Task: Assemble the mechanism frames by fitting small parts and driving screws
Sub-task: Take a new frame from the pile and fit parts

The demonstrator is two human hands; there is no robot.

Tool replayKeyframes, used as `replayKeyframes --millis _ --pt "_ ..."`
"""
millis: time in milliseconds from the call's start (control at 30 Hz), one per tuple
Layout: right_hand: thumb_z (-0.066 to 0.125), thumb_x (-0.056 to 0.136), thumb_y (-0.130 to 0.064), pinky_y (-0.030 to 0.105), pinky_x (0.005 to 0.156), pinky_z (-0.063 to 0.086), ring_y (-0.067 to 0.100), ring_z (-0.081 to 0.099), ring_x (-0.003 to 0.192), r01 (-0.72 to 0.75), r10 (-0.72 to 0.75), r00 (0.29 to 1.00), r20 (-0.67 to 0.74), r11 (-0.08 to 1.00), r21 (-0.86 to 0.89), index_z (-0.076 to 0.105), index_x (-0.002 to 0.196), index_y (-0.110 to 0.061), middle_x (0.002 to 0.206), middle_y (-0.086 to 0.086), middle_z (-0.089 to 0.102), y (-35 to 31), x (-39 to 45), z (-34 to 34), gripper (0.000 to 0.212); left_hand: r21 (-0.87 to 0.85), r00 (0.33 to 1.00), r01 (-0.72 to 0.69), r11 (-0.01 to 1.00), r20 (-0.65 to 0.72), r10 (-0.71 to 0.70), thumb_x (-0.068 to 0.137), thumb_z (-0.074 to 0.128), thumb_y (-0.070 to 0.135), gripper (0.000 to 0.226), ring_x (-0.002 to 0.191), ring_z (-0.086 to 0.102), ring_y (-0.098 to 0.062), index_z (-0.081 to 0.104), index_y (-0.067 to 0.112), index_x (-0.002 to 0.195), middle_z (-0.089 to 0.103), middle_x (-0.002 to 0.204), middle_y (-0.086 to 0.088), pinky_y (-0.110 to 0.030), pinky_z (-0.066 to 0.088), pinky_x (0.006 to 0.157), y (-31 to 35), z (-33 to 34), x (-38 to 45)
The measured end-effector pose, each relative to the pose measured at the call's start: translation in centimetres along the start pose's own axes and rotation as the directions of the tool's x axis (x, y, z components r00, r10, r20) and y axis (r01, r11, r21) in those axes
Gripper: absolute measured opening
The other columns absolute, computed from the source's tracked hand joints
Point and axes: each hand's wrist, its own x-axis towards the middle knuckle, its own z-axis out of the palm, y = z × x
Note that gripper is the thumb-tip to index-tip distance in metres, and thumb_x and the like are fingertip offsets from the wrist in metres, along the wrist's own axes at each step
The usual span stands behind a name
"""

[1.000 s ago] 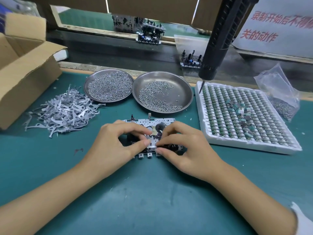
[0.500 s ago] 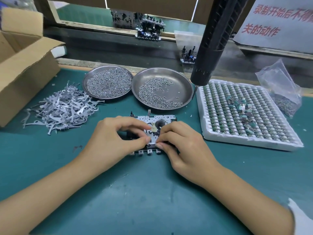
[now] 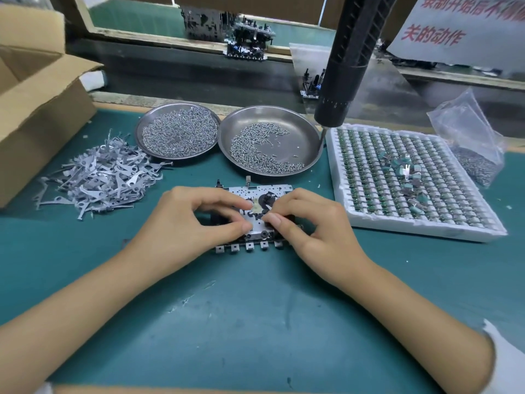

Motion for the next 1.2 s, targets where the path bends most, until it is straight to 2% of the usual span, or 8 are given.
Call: replayKeyframes --millis 167,300,400,534,701,901,1001,1201 --pt "0.062 0.086 -0.010 0.029 0.069 0.047 0.018 0.058 0.075 0.012 -0.011 0.999 -0.036 0.999 0.030 0.071 0.081 -0.001 0.079 0.007 0.063 0.0 0.0 0.4 0.013 0.030 0.996 -0.081 0.996 -0.038 0.083 0.065 0.077 0.039 0.025 0.079 0.067 -0.006 0.074 0.037 0.090 0.072 0.081 0.011 -0.022 0.052 0.079 0.2 0.0 0.0" --pt "0.062 0.088 -0.011 0.022 0.069 0.044 0.015 0.057 0.075 0.028 -0.027 0.999 -0.039 0.999 0.024 0.071 0.082 -0.005 0.080 0.005 0.062 0.2 0.0 0.5 0.012 0.193 0.937 -0.164 0.967 -0.277 0.214 0.084 0.070 0.030 0.011 0.079 0.058 -0.001 0.073 0.027 0.094 0.066 0.088 0.011 -0.010 0.041 0.077 -0.3 -1.3 1.5" --pt "0.061 0.089 -0.013 0.018 0.070 0.041 0.011 0.056 0.077 0.040 -0.040 0.999 -0.027 0.999 -0.001 0.070 0.083 -0.006 0.082 0.001 0.062 0.3 -0.1 0.7 0.013 0.408 0.889 -0.027 0.913 -0.408 0.209 0.093 0.060 0.016 0.020 0.076 0.055 -0.004 0.069 0.015 0.110 0.064 0.100 -0.004 -0.016 0.039 0.078 -1.0 -3.7 4.2" --pt "0.061 0.090 -0.014 0.014 0.072 0.039 0.005 0.054 0.077 0.065 -0.065 0.997 -0.033 0.998 -0.021 0.070 0.084 -0.007 0.082 -0.002 0.061 0.4 -0.1 0.6 0.013 0.655 0.953 0.210 0.726 -0.303 -0.002 0.094 0.058 0.023 0.037 0.105 0.057 -0.037 0.058 0.011 0.128 0.060 0.121 -0.019 -0.039 0.042 0.096 -1.7 -5.4 8.0" --pt "0.060 0.090 -0.016 0.012 0.071 0.038 0.000 0.053 0.076 0.052 -0.052 0.998 -0.027 0.998 -0.019 0.071 0.084 -0.009 0.080 -0.009 0.058 0.4 -0.1 0.6 0.014 0.652 0.930 0.321 0.686 -0.354 -0.099 0.090 0.063 0.017 0.017 0.102 0.059 -0.036 0.072 0.010 0.102 0.069 0.104 -0.018 -0.038 0.048 0.089 -1.6 -5.0 9.7" --pt "0.059 0.090 -0.018 0.014 0.071 0.039 0.003 0.054 0.075 0.046 -0.047 0.999 -0.025 0.999 -0.017 0.070 0.082 -0.008 0.080 -0.006 0.059 0.3 0.1 0.6 0.017 0.674 0.890 0.274 0.686 -0.448 0.083 0.091 0.062 0.021 0.014 0.097 0.061 -0.034 0.074 0.020 0.098 0.071 0.099 -0.009 -0.037 0.046 0.080 -1.9 -4.7 8.6" --pt "0.059 0.090 -0.019 0.013 0.070 0.039 0.001 0.053 0.075 0.038 -0.038 0.999 -0.029 0.999 -0.015 0.071 0.082 -0.008 0.079 -0.009 0.058 0.2 0.2 0.6 0.017 0.676 0.865 0.235 0.699 -0.473 0.166 0.093 0.057 0.024 0.017 0.093 0.062 -0.034 0.071 0.016 0.098 0.071 0.096 -0.010 -0.040 0.044 0.084 -2.2 -4.8 8.4" --pt "0.060 0.090 -0.018 0.012 0.070 0.039 0.000 0.054 0.075 0.039 -0.040 0.999 -0.037 0.999 -0.017 0.071 0.083 -0.008 0.080 -0.008 0.059 0.3 0.2 0.6 0.017 0.738 0.841 0.269 0.619 -0.493 0.222 0.100 0.038 0.022 0.031 0.084 0.058 -0.040 0.058 0.003 0.085 0.065 0.088 -0.024 -0.045 0.035 0.081 -2.8 -4.7 8.1"
